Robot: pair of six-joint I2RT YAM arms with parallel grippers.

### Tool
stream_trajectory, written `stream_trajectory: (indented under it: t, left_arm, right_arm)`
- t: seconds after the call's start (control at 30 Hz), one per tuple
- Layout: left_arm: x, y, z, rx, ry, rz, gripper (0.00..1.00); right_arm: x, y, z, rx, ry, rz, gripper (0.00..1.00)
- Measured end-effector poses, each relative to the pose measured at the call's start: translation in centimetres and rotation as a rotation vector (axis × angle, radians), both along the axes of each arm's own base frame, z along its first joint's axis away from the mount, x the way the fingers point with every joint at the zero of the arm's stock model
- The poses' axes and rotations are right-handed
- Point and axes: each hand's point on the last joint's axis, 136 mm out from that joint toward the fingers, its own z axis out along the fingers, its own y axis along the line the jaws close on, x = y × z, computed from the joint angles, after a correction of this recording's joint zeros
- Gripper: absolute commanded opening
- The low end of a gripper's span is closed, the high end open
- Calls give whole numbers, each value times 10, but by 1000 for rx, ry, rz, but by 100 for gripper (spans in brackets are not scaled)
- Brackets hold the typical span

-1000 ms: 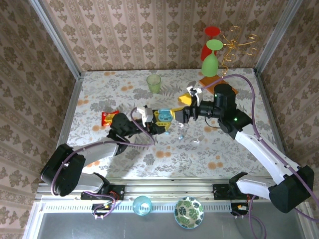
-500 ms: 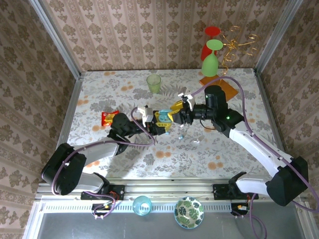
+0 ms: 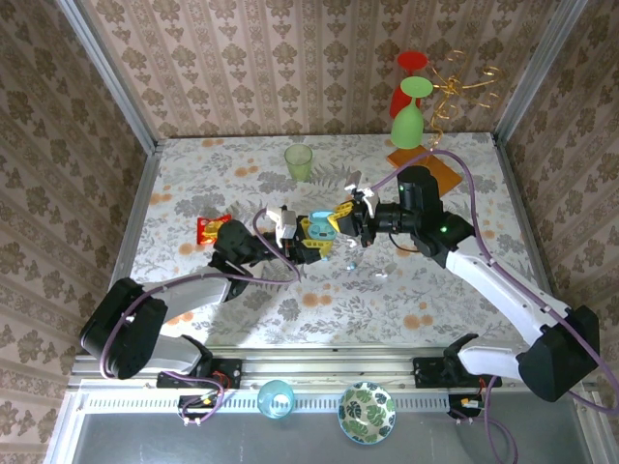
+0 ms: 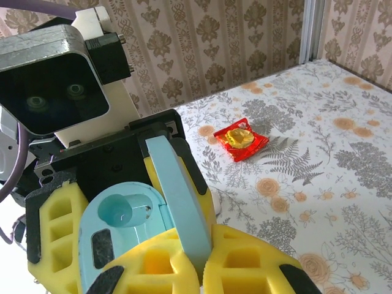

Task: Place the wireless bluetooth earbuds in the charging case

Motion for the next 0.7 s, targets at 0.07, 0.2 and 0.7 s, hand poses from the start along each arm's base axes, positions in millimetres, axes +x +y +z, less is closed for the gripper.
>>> stream_trajectory:
  t: [0.07,0.2,0.7]
  left_arm:
    - [0,0,1,-3,-2,3,53]
    - [4,1,1,-7,2,24,61]
    - [9,1,1,-10,17,48,64]
  right_arm:
    - [-1,0,3,1,-14,-7,0]
    - [-4,-3,13,8,-43,-23,0]
    - [6,-7,15,-17,-97,-110,0]
